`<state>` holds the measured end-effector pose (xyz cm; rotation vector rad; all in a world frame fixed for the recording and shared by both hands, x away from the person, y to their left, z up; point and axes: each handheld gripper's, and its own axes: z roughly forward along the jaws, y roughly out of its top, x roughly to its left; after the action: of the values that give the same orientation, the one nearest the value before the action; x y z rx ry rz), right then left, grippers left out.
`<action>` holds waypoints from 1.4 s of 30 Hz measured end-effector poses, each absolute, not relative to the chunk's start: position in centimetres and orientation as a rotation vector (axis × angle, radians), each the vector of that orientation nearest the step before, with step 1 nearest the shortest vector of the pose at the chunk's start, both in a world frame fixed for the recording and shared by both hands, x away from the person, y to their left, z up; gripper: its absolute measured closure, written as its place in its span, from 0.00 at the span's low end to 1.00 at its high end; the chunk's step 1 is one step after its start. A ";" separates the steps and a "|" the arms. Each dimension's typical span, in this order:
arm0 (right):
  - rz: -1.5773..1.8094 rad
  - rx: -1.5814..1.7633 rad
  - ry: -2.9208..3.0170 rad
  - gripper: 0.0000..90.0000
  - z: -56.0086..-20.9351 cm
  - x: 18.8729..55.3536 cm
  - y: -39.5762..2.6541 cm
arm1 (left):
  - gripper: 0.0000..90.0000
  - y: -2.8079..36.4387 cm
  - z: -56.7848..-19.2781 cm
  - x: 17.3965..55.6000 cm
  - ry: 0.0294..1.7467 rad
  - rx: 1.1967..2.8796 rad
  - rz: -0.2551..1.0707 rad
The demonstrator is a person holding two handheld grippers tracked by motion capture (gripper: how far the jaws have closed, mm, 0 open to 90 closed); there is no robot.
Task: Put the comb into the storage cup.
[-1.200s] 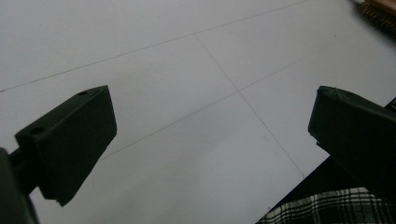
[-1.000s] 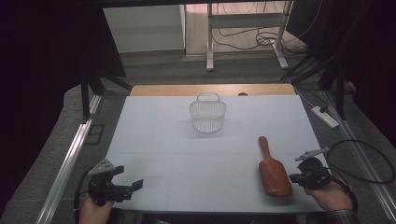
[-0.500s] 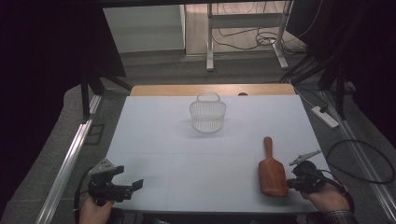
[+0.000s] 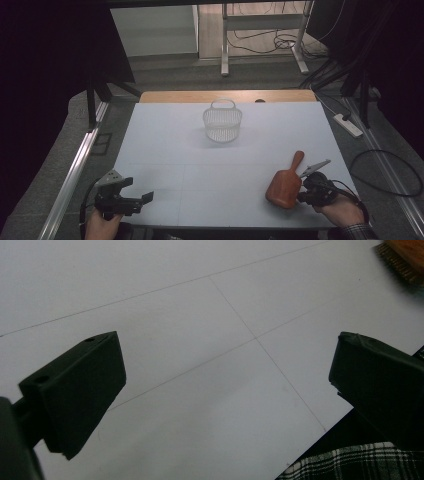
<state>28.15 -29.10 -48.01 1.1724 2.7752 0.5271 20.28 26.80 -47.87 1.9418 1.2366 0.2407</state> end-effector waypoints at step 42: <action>0.549 0.884 2.948 1.00 -49.5 33.6 -18.8 | 0.02 26.8 -47.9 20.4 1.241 1.940 0.231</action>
<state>33.59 -18.84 -49.45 0.8841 2.9485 0.5493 20.44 26.83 -47.92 1.9401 1.2407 0.2310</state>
